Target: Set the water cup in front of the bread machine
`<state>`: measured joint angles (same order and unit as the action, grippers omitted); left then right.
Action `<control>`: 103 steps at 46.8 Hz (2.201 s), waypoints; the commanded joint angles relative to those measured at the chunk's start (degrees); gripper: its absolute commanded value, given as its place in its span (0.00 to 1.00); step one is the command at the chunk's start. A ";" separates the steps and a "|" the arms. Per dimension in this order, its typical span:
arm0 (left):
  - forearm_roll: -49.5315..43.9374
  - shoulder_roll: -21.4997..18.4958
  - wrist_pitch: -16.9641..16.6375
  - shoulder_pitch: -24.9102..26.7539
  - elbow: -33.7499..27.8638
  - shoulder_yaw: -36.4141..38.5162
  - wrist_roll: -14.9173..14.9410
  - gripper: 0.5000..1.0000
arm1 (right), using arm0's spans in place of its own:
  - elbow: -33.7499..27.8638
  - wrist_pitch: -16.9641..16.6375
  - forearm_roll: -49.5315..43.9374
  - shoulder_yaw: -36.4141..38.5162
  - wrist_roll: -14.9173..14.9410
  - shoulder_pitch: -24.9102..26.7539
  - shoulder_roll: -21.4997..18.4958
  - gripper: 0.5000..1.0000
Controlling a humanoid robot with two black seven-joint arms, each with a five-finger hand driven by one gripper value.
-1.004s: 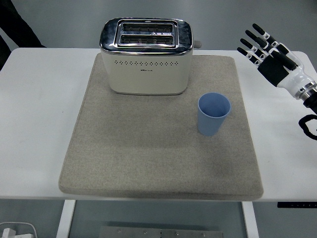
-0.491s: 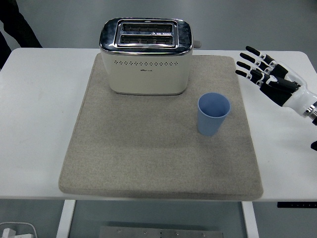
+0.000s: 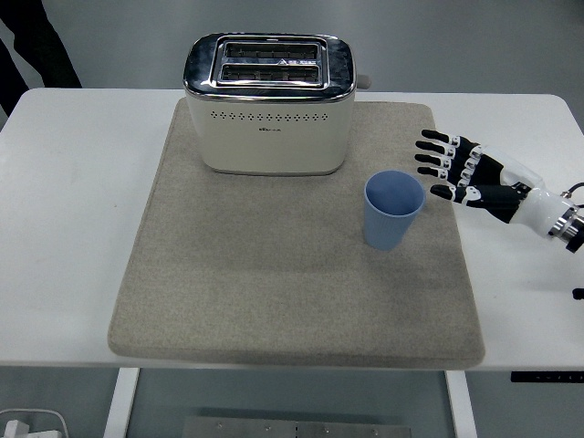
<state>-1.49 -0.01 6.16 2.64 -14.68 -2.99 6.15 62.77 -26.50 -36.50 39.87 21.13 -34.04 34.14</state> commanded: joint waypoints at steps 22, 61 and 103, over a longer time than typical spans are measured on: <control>0.00 0.01 -0.01 0.00 -0.08 -0.09 0.00 1.00 | 0.69 3.21 -7.36 -0.14 1.90 1.52 0.23 0.86; 0.00 0.01 -0.01 0.00 -0.44 -0.09 0.00 1.00 | 0.78 6.46 -10.70 -0.14 4.27 5.21 -3.20 0.86; 0.00 0.01 0.08 0.00 -0.44 -0.09 0.00 1.00 | -2.39 6.63 -10.61 -0.23 4.36 4.51 -9.61 0.86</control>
<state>-1.49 0.00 6.21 2.64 -15.12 -3.07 6.15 60.53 -19.86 -47.21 39.56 25.42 -29.42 25.11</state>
